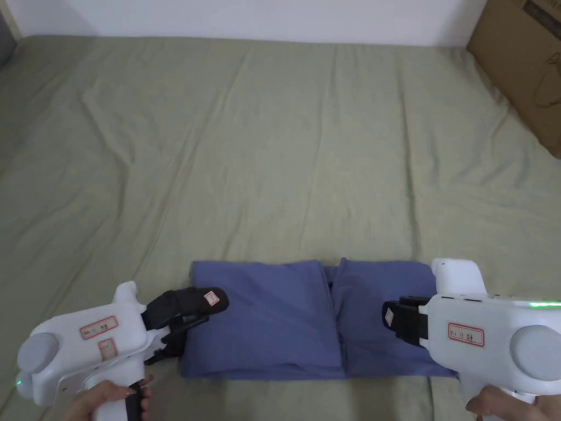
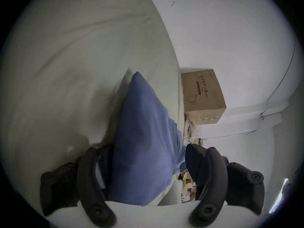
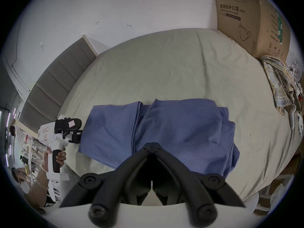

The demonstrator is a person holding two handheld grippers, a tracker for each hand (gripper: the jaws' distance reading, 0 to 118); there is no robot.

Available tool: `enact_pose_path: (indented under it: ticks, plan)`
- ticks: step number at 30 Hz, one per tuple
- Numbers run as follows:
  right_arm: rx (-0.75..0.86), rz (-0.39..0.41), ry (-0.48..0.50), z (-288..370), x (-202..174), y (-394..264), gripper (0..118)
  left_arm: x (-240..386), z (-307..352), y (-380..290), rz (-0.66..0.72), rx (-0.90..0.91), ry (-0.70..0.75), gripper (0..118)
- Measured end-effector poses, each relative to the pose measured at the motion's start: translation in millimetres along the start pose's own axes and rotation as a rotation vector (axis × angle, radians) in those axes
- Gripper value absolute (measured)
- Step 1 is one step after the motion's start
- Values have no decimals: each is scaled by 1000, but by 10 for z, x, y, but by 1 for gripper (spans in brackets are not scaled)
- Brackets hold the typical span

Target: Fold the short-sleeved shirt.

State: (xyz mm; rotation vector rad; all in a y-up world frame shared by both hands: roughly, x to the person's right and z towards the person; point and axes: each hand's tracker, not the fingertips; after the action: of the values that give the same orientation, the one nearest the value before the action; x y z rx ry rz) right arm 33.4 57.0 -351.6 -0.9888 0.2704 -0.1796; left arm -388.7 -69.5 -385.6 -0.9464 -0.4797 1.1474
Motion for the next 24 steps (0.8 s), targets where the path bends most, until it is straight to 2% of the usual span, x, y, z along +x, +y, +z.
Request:
enact_pose_path:
  ticks: [3, 4, 5, 6, 8, 11, 24]
  plan:
    - [-13, 8, -2, -14, -49, -23, 0, 48, -77, 37, -7, -29, -6, 85]
    - [-17, 9, -2, -20, -59, -26, 0, 55, -79, 50, -29, -40, 45, 57]
    - [-21, 9, -3, -25, -64, -26, 0, 65, -90, 63, -52, -46, 109, 16]
    - [-24, 7, -2, -31, -68, -24, 0, 105, -69, 25, -79, -47, 162, 11]
    - [-28, 7, -6, -48, -54, -19, 0, 59, -49, 54, -67, -92, 90, 11]
    - [-37, 10, -13, -53, -60, 5, 0, 120, 54, 125, -105, -99, 94, 11]
    - [-27, 16, -7, -91, -120, 13, 0, -96, 971, 596, -148, -46, 249, 11]
